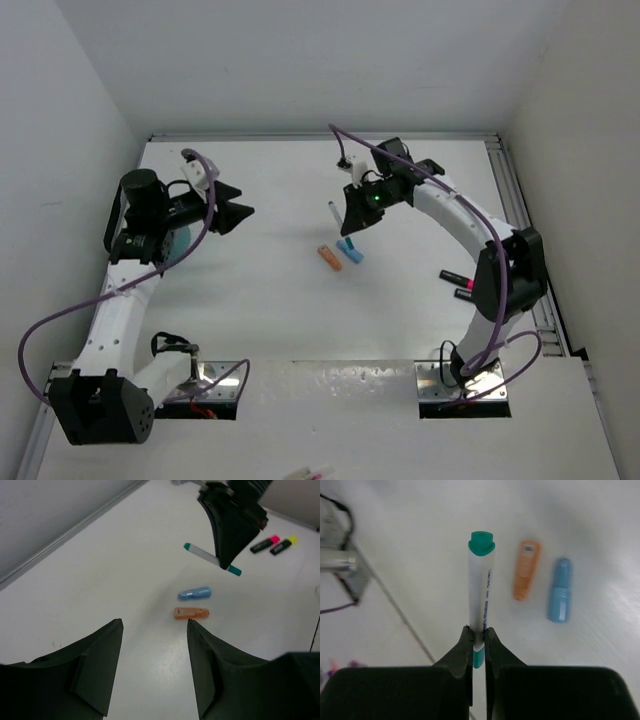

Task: Sort the stationery into containers
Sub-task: Pick up the pen from the center of the board, then place the pen in the storage box, then pick up the stationery from the center of the board.

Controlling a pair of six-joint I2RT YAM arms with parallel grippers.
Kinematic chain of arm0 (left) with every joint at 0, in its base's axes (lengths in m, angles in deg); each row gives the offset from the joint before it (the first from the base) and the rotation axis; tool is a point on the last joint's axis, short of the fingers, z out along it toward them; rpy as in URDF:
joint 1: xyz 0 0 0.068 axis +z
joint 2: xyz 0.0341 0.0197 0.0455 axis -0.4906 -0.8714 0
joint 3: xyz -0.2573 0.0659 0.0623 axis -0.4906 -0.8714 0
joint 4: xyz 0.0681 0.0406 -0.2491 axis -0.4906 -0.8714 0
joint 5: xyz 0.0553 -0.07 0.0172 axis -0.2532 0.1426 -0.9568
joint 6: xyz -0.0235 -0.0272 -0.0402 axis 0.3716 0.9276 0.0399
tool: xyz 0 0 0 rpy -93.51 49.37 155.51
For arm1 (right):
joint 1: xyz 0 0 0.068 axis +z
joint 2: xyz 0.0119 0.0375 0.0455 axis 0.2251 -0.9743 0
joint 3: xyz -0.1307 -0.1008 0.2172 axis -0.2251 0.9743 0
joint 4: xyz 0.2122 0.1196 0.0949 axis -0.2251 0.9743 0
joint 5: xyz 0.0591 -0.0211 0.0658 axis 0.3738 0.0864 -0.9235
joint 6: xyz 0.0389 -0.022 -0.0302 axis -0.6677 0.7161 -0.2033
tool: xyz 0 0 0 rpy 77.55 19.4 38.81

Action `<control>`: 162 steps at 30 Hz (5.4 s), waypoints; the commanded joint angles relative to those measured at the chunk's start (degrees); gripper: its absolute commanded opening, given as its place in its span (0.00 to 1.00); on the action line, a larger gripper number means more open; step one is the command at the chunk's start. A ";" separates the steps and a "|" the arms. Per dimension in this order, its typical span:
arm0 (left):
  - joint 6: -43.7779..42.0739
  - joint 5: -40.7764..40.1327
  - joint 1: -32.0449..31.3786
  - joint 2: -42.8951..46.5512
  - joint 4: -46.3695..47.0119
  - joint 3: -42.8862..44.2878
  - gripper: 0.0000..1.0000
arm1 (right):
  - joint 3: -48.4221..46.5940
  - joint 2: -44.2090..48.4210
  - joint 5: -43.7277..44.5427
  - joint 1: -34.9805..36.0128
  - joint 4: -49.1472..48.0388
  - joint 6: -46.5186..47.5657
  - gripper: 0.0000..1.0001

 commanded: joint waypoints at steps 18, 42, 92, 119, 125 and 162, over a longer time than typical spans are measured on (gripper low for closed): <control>-72.38 -18.74 -38.06 -3.20 -46.28 10.40 0.57 | 4.28 -11.31 -34.15 5.81 -17.03 -42.26 0.00; -74.59 -33.42 -50.82 -9.26 -33.98 6.71 0.53 | 11.94 -11.75 -39.26 7.91 -32.61 -61.87 0.00; -10.42 -29.57 16.76 1.73 -8.92 3.36 0.00 | 3.50 6.53 -10.26 -14.67 5.18 -14.86 0.80; -18.42 -10.92 32.68 -8.65 3.73 -5.95 0.00 | 8.69 6.88 -9.38 -15.64 4.04 -12.22 0.78; -20.44 -10.31 34.70 -9.17 3.21 -7.18 0.02 | 9.74 6.88 -5.78 -14.85 4.21 -8.97 0.75; -32.05 -11.45 13.35 1.81 -18.15 3.98 0.60 | -2.11 -13.77 33.95 10.37 -1.50 -2.20 0.72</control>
